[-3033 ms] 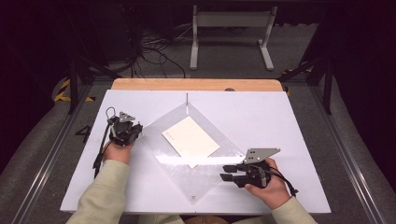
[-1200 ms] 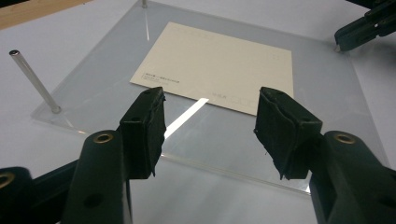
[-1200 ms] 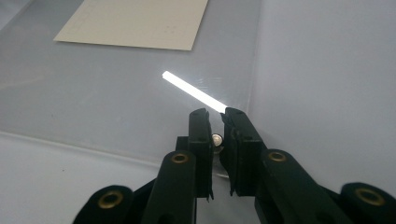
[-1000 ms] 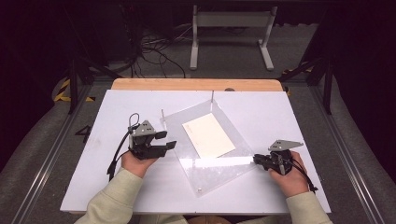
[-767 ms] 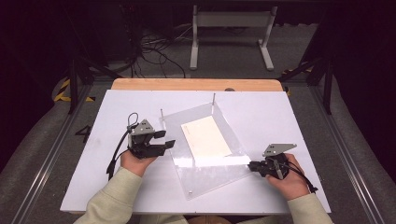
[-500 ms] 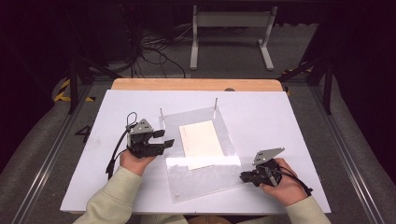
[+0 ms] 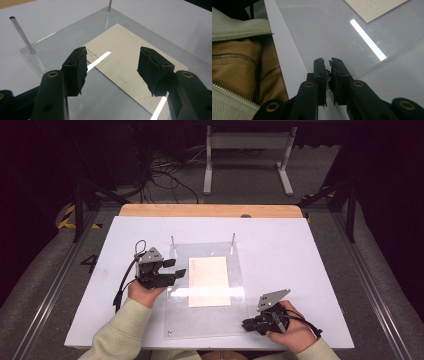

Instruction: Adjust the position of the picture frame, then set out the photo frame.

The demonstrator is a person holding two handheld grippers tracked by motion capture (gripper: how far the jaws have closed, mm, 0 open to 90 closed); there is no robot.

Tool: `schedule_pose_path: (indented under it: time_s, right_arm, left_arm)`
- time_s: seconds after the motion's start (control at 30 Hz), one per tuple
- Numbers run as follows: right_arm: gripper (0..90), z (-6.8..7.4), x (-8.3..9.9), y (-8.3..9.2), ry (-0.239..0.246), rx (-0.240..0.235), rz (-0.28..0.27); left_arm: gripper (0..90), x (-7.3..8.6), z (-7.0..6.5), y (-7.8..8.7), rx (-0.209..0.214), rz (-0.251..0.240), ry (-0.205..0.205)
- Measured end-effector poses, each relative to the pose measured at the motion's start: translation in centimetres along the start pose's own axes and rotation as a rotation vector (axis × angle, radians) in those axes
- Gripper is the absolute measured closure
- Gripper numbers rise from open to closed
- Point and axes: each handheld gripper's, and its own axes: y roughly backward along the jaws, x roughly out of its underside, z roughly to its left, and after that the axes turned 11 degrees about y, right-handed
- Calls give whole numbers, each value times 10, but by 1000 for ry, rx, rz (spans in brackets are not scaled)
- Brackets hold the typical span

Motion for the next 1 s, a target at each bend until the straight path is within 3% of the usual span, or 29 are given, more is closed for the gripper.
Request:
schedule_pose_path:
  time_s: [0.13, 0.33, 0.4, 0.53, 0.57, 0.6, 0.63, 0.67, 0.77, 0.83, 0.9, 1.0]
  right_arm:
    - [824, 7, -1, -6, -2, -25, -28]
    - [824, 14, -4, -10, 28, -33, -29]
    - [781, 14, -4, -9, 33, -36, -30]
    - [729, 8, -6, 3, 53, 22, -120]
    - [725, 5, -6, 7, 46, 50, -151]
    - [725, 3, -5, 11, 39, 66, -169]
    - [723, 1, -5, 14, 30, 81, -190]
    - [722, -2, -4, 16, 25, 97, -206]
    - [705, -10, -3, 22, 13, 153, -250]
    - [696, -12, -3, 23, 9, 166, -263]
    - [688, -18, -2, 26, 13, 215, -287]
    - [698, -25, -4, 29, 15, 242, -321]
  left_arm:
    - [404, 0, 1, 0, 1, -3, -4]
    - [402, 0, 1, 0, 0, -1, -3]
    - [401, 0, 1, 1, 0, -5, -3]
    - [396, 1, 1, 3, -1, -8, -13]
    - [395, 3, 0, 4, 1, -10, 6]
    - [393, 3, 1, 5, -7, -10, -14]
    - [392, 4, 1, 6, -5, -12, 5]
    - [391, 4, 2, 7, -5, -15, -3]
    - [385, 7, 2, 11, -7, -23, 1]
    - [382, 8, 2, 12, -6, -30, -2]
    - [376, 10, 1, 14, -6, -33, -11]
    - [366, 13, 1, 18, -39, -23, -18]
